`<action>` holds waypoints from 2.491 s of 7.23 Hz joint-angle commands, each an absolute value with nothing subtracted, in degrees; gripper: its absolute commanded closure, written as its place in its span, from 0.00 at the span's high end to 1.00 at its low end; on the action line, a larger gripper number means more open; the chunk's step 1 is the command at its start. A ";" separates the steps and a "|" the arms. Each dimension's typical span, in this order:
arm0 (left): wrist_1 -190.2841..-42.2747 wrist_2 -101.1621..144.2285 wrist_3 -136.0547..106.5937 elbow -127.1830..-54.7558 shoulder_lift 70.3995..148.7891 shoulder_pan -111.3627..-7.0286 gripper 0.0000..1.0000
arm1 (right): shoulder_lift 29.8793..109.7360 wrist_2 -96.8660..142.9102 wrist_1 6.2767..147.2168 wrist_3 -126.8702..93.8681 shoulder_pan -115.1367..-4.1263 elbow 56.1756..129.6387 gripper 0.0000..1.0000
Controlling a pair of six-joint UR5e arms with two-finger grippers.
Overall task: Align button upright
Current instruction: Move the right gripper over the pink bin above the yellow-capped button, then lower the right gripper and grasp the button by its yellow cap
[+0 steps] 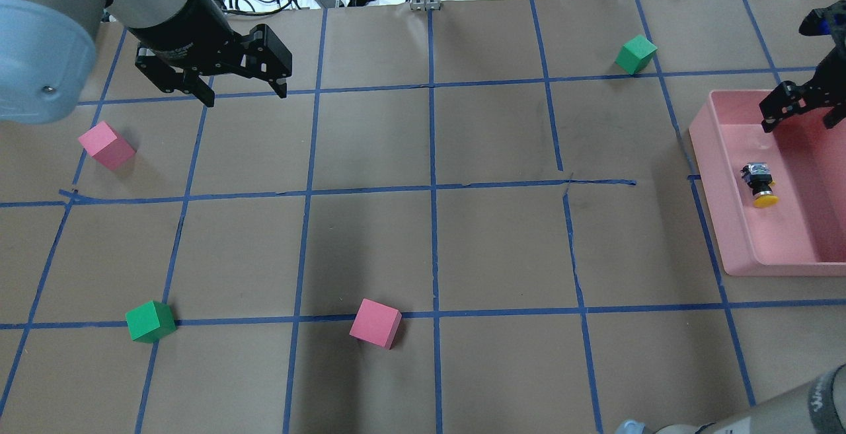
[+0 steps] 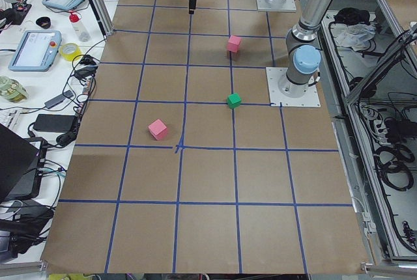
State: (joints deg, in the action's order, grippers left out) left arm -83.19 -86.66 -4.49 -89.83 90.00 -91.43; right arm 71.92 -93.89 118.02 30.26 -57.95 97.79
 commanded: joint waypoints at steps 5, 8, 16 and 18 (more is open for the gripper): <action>-82.97 -86.66 -4.48 -89.82 90.00 -91.41 1.00 | 66.54 -95.98 122.08 29.71 -56.08 103.70 1.00; -82.97 -86.75 -4.40 -89.48 90.00 -91.32 1.00 | 66.18 -98.51 122.08 29.97 -55.37 104.85 1.00; -82.79 -89.38 -3.16 -89.82 90.00 -91.41 1.00 | 64.95 -98.52 121.73 30.23 -54.49 104.68 0.00; -82.79 -89.39 -3.16 -89.82 90.00 -91.41 1.00 | 68.88 -97.83 120.94 30.15 -54.49 104.50 0.00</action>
